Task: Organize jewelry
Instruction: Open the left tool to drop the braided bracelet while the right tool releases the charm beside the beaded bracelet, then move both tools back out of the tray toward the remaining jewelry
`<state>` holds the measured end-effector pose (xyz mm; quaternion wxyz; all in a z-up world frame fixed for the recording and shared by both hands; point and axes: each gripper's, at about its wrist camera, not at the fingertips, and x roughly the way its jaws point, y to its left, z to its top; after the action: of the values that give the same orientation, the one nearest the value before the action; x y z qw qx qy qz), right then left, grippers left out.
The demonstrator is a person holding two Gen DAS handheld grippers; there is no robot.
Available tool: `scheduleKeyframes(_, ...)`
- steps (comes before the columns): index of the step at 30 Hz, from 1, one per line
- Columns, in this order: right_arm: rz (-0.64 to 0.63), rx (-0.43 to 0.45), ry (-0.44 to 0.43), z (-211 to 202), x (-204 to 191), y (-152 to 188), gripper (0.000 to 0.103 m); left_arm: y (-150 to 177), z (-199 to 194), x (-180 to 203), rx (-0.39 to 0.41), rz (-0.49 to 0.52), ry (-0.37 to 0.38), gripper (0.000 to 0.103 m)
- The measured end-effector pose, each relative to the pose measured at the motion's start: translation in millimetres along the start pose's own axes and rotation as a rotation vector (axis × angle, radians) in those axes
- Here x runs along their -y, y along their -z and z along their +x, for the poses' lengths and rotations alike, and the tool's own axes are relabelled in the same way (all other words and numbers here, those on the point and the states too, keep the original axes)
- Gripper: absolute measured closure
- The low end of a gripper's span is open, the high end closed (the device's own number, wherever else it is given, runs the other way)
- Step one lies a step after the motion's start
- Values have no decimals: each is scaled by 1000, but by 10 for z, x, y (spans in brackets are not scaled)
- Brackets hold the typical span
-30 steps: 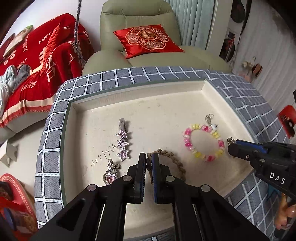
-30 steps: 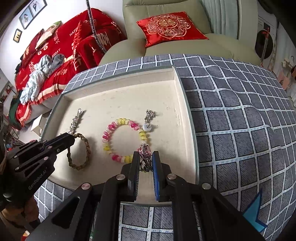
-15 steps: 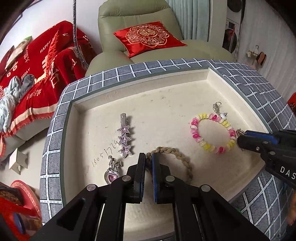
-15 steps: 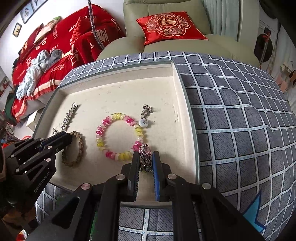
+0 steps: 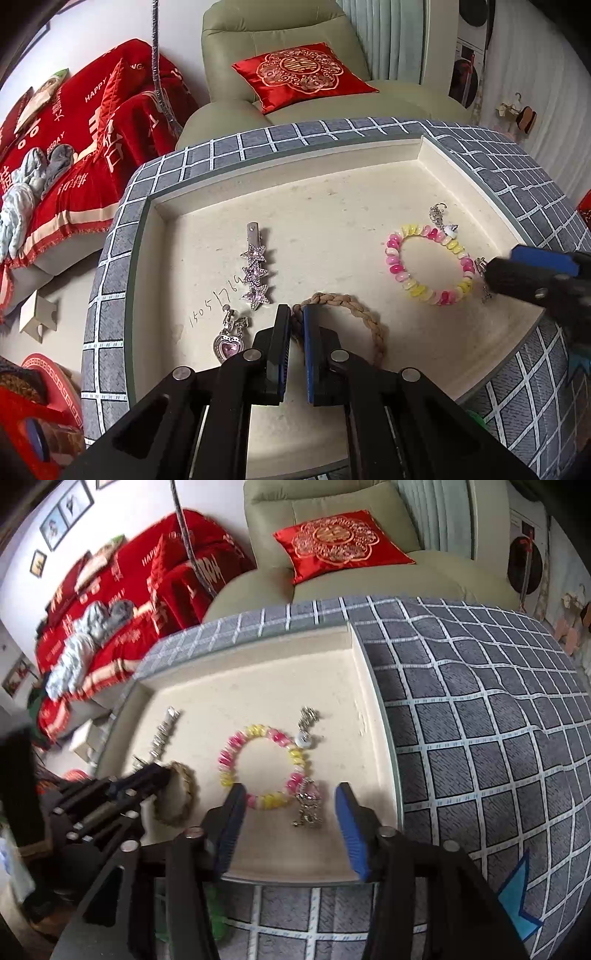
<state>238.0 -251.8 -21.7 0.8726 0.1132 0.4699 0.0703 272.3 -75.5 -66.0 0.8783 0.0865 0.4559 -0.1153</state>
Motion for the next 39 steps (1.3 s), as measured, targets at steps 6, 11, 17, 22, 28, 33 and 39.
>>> scheduleKeyframes(6,44,47,-34,-264,32,45,37,-1,6,-16,3,-5,4,80)
scheduleKeyframes(11,89,68,-50,-440,123,130,34,-5,5,3,7,1,-7,80)
scheduleKeyframes(17,122,69,-61,-541,198,242,34,-15,-27,8,26,-1,-12,80)
scheduleKeyframes(22,133,69,-63,-561,218,317,34,-23,-66,-28,41,-19,-19,79)
scheduleKeyframes(28,132,61,-65,-571,210,363,34,-35,-84,-124,39,-59,-31,79)
scheduleKeyframes(33,128,64,-67,-590,188,388,33,-52,-227,-212,76,-92,-31,79)
scheduleKeyframes(39,116,70,-65,-646,138,450,26,-51,-431,-309,124,-135,-35,0)
